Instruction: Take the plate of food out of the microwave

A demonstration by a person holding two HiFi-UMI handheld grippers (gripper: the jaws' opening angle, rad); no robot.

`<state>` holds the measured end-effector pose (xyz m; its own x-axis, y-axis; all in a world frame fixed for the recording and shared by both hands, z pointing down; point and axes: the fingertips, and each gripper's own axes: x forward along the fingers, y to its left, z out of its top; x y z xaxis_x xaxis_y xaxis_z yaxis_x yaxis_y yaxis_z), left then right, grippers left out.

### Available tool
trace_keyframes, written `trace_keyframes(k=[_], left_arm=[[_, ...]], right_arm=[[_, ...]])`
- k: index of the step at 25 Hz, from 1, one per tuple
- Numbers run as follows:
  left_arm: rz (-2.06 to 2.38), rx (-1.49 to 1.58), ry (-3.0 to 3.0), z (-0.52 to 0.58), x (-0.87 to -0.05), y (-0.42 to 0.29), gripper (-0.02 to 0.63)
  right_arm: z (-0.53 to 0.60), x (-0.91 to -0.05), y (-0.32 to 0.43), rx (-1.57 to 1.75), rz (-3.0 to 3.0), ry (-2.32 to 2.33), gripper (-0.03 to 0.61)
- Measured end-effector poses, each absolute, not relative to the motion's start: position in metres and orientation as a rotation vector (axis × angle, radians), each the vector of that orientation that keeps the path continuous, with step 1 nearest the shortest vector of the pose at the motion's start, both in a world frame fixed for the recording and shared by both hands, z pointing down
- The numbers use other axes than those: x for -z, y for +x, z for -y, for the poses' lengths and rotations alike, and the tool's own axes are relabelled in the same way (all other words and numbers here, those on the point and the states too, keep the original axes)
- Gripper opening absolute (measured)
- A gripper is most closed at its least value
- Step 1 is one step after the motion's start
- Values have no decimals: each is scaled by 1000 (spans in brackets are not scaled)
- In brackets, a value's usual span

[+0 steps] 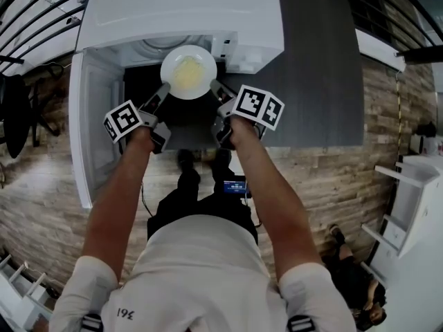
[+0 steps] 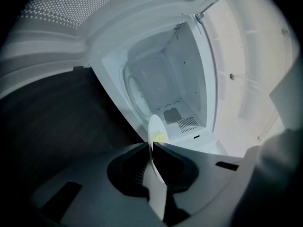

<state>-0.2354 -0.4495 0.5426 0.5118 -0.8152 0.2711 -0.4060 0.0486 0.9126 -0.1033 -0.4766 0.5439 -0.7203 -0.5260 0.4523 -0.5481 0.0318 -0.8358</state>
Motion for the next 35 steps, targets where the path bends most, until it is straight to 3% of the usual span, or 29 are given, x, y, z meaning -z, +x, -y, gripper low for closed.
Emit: trace_keyframes(k=[23, 35], left_arm=[[884, 208, 1681, 398, -549, -129, 29], [774, 112, 1691, 386, -559, -39, 29]], right_arm=[[400, -551, 8, -1833, 2161, 1382, 20], [378, -560, 94, -1838, 2101, 1522, 20]])
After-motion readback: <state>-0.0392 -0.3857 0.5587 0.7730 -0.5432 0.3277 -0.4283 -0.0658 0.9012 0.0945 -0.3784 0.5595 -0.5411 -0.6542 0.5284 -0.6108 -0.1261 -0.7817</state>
